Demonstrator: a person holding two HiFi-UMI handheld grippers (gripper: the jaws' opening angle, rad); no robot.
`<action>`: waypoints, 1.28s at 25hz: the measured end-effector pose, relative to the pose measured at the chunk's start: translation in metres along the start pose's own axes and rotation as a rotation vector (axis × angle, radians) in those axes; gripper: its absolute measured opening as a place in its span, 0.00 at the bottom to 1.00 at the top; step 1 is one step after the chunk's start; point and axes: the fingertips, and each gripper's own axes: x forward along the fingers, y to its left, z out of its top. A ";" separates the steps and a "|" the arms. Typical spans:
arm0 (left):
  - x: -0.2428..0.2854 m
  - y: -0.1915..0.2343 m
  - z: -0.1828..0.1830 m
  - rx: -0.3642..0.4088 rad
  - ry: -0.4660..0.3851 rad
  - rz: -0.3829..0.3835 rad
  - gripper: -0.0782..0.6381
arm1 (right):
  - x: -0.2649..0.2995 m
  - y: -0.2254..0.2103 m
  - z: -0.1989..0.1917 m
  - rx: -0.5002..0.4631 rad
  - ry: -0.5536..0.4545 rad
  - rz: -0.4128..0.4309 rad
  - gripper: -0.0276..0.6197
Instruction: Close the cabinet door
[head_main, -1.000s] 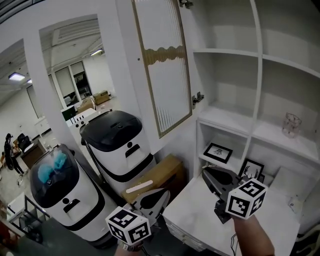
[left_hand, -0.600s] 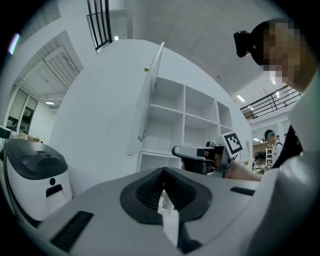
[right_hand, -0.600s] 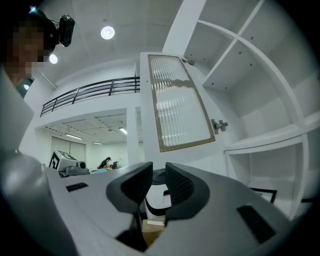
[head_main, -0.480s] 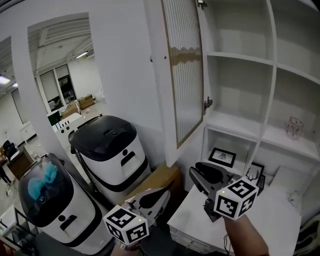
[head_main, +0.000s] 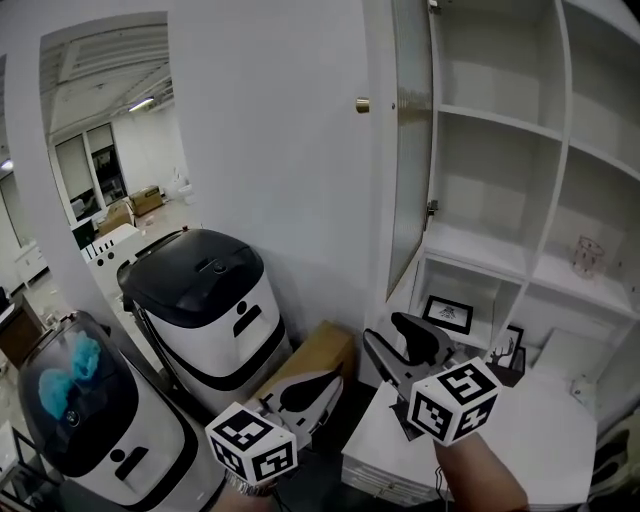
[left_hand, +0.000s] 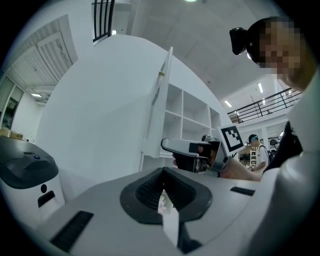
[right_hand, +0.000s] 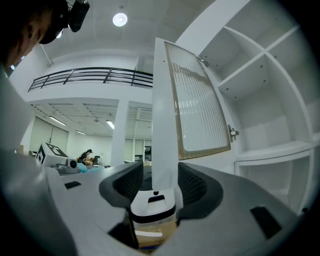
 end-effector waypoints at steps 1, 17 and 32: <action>-0.003 0.003 0.000 0.000 0.000 -0.006 0.12 | 0.003 0.002 0.000 -0.015 -0.004 -0.025 0.35; -0.023 0.019 -0.003 -0.004 -0.003 -0.066 0.12 | 0.021 -0.011 -0.002 -0.113 -0.006 -0.273 0.36; 0.021 -0.008 -0.019 -0.025 0.034 -0.158 0.12 | -0.017 -0.028 0.001 -0.101 -0.027 -0.252 0.35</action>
